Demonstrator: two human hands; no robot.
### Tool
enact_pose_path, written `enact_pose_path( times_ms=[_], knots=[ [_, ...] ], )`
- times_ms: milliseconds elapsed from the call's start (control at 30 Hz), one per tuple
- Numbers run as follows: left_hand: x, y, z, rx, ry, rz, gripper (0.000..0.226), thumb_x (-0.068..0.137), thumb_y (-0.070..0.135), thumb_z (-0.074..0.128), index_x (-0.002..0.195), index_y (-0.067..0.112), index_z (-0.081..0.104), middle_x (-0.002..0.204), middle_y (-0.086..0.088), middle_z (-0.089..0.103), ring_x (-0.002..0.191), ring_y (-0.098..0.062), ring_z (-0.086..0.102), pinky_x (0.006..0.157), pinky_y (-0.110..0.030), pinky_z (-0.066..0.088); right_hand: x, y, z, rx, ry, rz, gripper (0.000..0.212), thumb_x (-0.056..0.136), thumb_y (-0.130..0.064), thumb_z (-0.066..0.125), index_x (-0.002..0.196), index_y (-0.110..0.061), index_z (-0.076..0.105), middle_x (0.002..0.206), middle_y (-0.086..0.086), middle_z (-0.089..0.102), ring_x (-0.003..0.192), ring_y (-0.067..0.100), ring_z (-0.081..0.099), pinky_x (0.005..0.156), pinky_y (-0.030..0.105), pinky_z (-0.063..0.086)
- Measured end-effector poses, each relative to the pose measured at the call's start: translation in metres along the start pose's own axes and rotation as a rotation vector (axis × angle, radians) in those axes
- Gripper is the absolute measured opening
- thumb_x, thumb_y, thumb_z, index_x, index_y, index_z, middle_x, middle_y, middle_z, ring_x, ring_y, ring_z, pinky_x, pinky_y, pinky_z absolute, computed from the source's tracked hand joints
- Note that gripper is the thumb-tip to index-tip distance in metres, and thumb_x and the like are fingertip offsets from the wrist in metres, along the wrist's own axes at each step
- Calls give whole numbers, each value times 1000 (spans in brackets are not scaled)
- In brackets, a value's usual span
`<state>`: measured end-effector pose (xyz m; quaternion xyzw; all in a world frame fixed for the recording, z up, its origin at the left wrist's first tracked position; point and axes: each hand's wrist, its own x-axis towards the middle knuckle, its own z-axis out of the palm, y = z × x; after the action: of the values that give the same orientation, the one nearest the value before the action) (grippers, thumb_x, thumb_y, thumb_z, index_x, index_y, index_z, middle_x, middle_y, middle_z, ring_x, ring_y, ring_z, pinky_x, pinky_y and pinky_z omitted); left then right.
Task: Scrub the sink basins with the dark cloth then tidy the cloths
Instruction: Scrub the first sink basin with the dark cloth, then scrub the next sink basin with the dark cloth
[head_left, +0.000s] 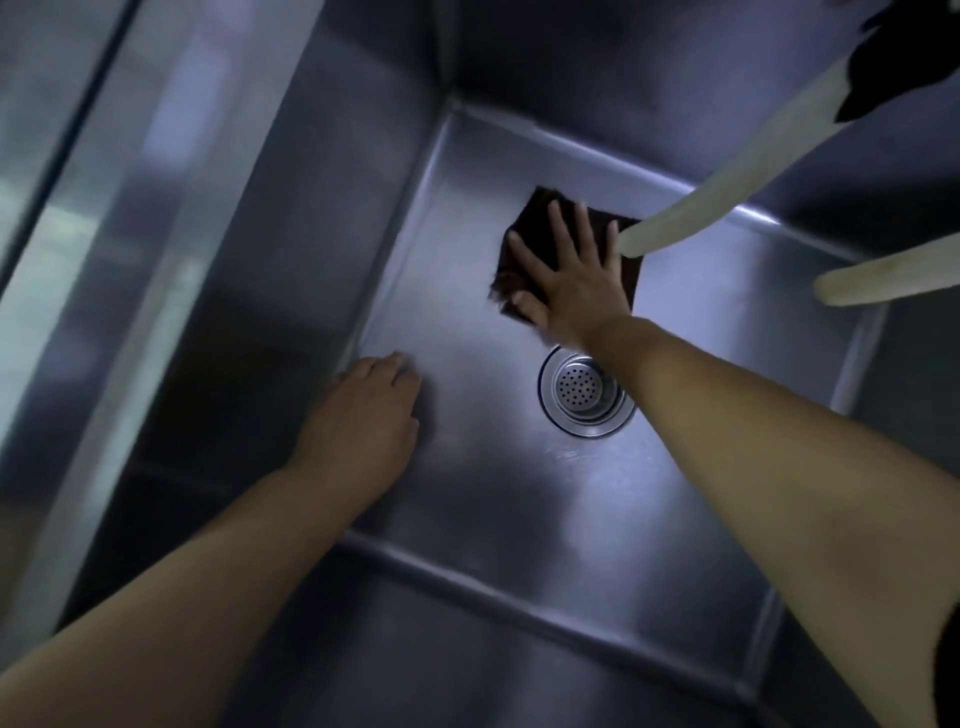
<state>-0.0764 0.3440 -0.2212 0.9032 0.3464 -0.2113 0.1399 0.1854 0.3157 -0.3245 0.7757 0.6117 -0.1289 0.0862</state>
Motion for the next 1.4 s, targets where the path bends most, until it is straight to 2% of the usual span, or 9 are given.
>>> enact_pose_path(
  times_ms=[100, 167, 267, 367, 500, 633, 833, 1100, 1400],
  knots=[
    [-5, 1, -6, 9, 21, -2, 48, 69, 15, 77, 113, 1, 65, 127, -17, 59, 108, -35, 59, 85, -41, 50, -28, -35, 1, 40, -5, -114, 64, 93, -56, 34, 148, -43, 4, 159, 10, -10, 144, 35, -13, 110, 59, -7],
    [-12, 8, -15, 7, 4, -7, 50, 83, 20, 63, 129, 6, 53, 142, -14, 46, 123, -32, 48, 97, -39, 41, -55, -59, 4, 100, -13, -199, 61, 91, -47, 43, 147, -39, 22, 159, 13, 5, 144, 39, 2, 111, 59, -1],
    [-26, 17, -36, 15, -43, -30, 48, 95, 29, 43, 141, 16, 36, 154, -4, 26, 136, -24, 31, 107, -34, 29, -105, -83, 10, 188, 55, -277, 52, 79, -37, 47, 130, -29, 56, 143, 15, 45, 130, 39, 42, 104, 57, 28],
    [-52, 23, -57, 10, -24, -28, 43, 93, 26, 45, 134, 15, 45, 146, -6, 39, 128, -25, 40, 103, -37, 37, -150, -91, 0, 177, 11, -290, 40, 62, -24, 67, 102, -27, 73, 118, 11, 66, 95, 34, 66, 74, 43, 52],
    [-96, 25, -80, -82, 83, -15, 29, 72, 11, 68, 100, 4, 67, 106, -16, 66, 94, -35, 63, 72, -46, 55, -191, -83, -24, 263, -50, -208, 46, 45, -11, 89, 87, -25, 76, 91, 4, 70, 66, 28, 62, 54, 31, 51],
    [-139, 30, -96, -206, 91, -94, 38, 87, 20, 53, 124, 12, 55, 129, -5, 55, 117, -28, 51, 91, -39, 47, -224, -84, -70, 415, 41, -111, 38, 70, -6, 59, 104, -19, 73, 107, 6, 70, 82, 31, 63, 72, 28, 50],
    [-187, 19, -110, -328, 153, -174, 43, 92, 24, 48, 134, 19, 49, 139, 4, 48, 127, -20, 43, 99, -33, 41, -247, -113, -138, 591, 191, -67, 52, 73, -12, 31, 105, -9, 72, 111, 10, 67, 90, 35, 59, 81, 32, 45],
    [-252, -57, -141, -346, 248, -235, 42, 89, 33, 39, 126, 21, 54, 130, 4, 54, 120, -20, 48, 94, -33, 45, -234, -206, -228, 664, 352, -24, 46, 76, 0, 47, 113, -15, 70, 120, 4, 62, 106, 22, 51, 91, 24, 37],
    [-348, -239, -163, -343, 345, -327, 43, 91, 25, 46, 135, 22, 49, 138, 7, 49, 127, -17, 45, 101, -32, 38, -195, -388, -305, 628, 416, -26, 47, 79, 7, 55, 117, -17, 67, 127, 0, 58, 117, 17, 47, 93, 20, 35]
  ],
)
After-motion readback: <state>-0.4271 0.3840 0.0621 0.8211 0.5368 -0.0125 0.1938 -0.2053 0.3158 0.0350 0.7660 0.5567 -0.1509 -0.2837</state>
